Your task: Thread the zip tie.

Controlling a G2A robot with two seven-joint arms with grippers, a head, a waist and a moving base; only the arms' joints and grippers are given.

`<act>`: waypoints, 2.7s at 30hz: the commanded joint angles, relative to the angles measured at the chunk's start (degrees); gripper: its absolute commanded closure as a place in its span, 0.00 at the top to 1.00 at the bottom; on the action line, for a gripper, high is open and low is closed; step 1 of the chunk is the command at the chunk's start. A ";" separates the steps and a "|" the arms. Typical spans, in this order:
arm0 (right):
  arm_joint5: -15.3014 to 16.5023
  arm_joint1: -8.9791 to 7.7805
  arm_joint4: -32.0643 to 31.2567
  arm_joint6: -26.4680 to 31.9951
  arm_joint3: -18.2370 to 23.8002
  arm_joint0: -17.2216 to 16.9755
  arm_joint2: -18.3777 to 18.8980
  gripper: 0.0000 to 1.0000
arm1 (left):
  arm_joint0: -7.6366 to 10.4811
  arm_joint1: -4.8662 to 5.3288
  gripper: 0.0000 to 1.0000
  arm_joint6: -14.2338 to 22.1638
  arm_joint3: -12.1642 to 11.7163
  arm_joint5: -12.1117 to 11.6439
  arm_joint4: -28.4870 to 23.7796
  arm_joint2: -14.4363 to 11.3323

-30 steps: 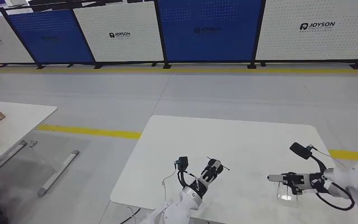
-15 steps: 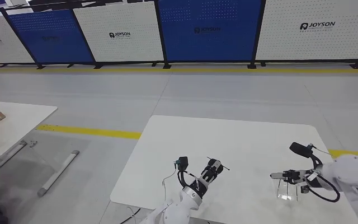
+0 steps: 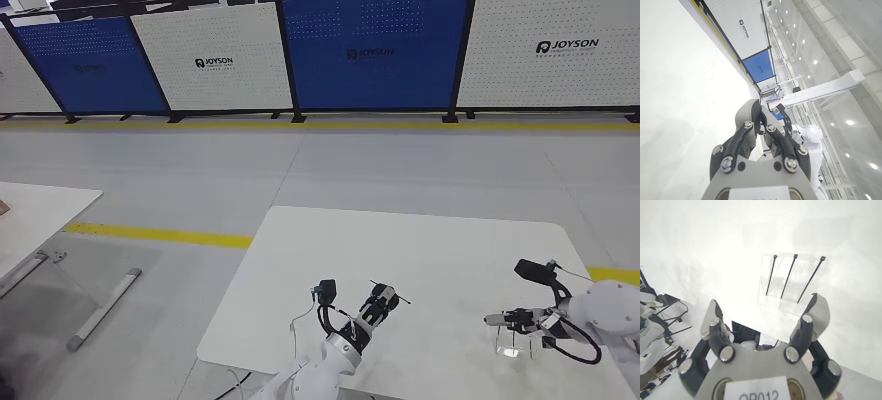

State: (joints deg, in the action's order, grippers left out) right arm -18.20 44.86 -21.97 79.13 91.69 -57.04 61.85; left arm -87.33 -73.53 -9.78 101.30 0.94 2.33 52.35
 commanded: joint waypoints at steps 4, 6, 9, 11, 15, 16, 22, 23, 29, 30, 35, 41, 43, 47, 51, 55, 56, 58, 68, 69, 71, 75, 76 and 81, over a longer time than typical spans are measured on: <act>0.95 0.03 0.64 -0.53 0.01 0.01 0.17 1.00 | 0.00 0.00 0.00 0.00 0.00 0.00 0.00 0.00; 0.95 0.03 0.64 -0.53 0.01 0.01 0.17 1.00 | 0.00 0.00 0.00 0.00 0.00 0.00 0.00 0.00; 1.77 0.10 1.15 -2.50 -0.51 -0.84 0.21 1.00 | 0.00 0.00 0.00 0.00 0.00 0.00 0.00 0.00; 2.31 0.08 1.31 -2.73 -0.91 -1.05 0.42 1.00 | 0.00 0.00 0.00 0.00 0.00 0.00 0.00 0.00; 2.12 -0.10 1.75 -3.22 -0.76 -1.66 1.55 0.56 | 0.00 0.00 0.00 0.00 0.00 0.00 0.00 0.00; 2.08 -0.21 1.75 -3.23 -0.53 -1.98 2.00 0.48 | 0.00 0.00 0.00 0.00 0.00 0.00 0.00 0.00; 0.07 -0.98 -0.16 -1.84 0.97 -3.77 4.25 0.36 | 0.00 0.00 0.00 0.00 0.00 0.00 0.00 0.00; -0.50 -0.99 -0.53 -1.77 0.98 -3.85 4.16 0.33 | 0.00 0.00 0.00 0.00 0.00 0.00 0.00 0.00; -1.29 -0.41 -1.62 -1.39 -1.42 -2.79 2.72 0.27 | 0.00 0.00 0.00 0.00 0.00 0.00 0.00 0.00; -1.29 -0.27 -1.72 -1.22 -1.95 -2.45 2.46 0.26 | 0.00 0.00 0.00 0.00 0.00 0.00 0.00 0.00; -1.29 0.63 -1.81 -0.76 -4.76 -0.61 0.99 0.22 | 0.00 0.00 0.00 0.00 0.00 0.00 0.00 0.00; -1.29 1.76 -3.85 0.10 -7.41 1.28 -0.97 0.23 | 0.00 0.00 0.00 0.00 0.00 0.00 0.00 0.00; -1.29 2.18 -4.97 0.51 -8.25 1.78 -1.46 0.22 | 0.00 0.00 0.00 0.00 0.00 0.00 0.00 0.00; -1.29 2.92 -6.48 0.51 -9.01 2.54 -2.54 0.24 | 0.00 0.00 0.00 0.00 0.00 0.00 0.00 0.00; -1.29 3.65 -7.56 0.51 -9.92 3.39 -3.71 0.24 | 0.00 0.00 0.00 0.00 0.00 0.00 0.00 0.00; -1.29 4.42 -8.07 0.51 -11.50 4.46 -4.88 0.24 | 0.00 0.00 0.00 0.00 0.00 0.00 0.00 0.00; -1.29 4.56 -8.19 0.51 -11.76 4.64 -5.12 0.24 | 0.00 0.00 0.00 0.00 0.00 0.00 0.00 0.00; -1.29 4.80 -8.47 0.51 -12.32 4.99 -5.52 0.25 | 0.00 0.00 0.00 0.00 0.00 0.00 0.00 0.00; -1.29 5.95 -8.98 0.51 -14.66 6.43 -7.34 0.14 | 0.00 0.00 0.00 0.00 0.00 0.00 0.00 0.00; -1.29 6.05 -8.97 0.51 -14.99 6.65 -7.53 0.14 | 0.00 0.00 0.00 0.00 0.00 0.00 0.00 0.00; -1.29 6.18 -8.93 0.51 -15.42 6.95 -7.81 0.14 | 0.00 0.00 0.00 0.00 0.00 0.00 0.00 0.00; -1.29 6.42 -8.82 0.51 -16.43 7.67 -8.48 0.15 | 0.00 0.00 0.00 0.00 0.00 0.00 0.00 0.00; -1.29 6.47 -8.76 0.51 -16.67 7.85 -8.68 0.15 | 0.00 0.00 0.00 0.00 0.00 0.00 0.00 0.00; -1.29 6.63 -8.27 0.51 -17.93 9.14 -10.15 0.12 | 0.00 0.00 0.00 0.00 0.00 0.00 0.00 0.00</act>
State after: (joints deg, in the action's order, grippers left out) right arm -19.48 51.48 -30.36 79.64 74.06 -48.19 51.93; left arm -87.33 -73.53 -9.78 101.30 0.94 2.33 52.35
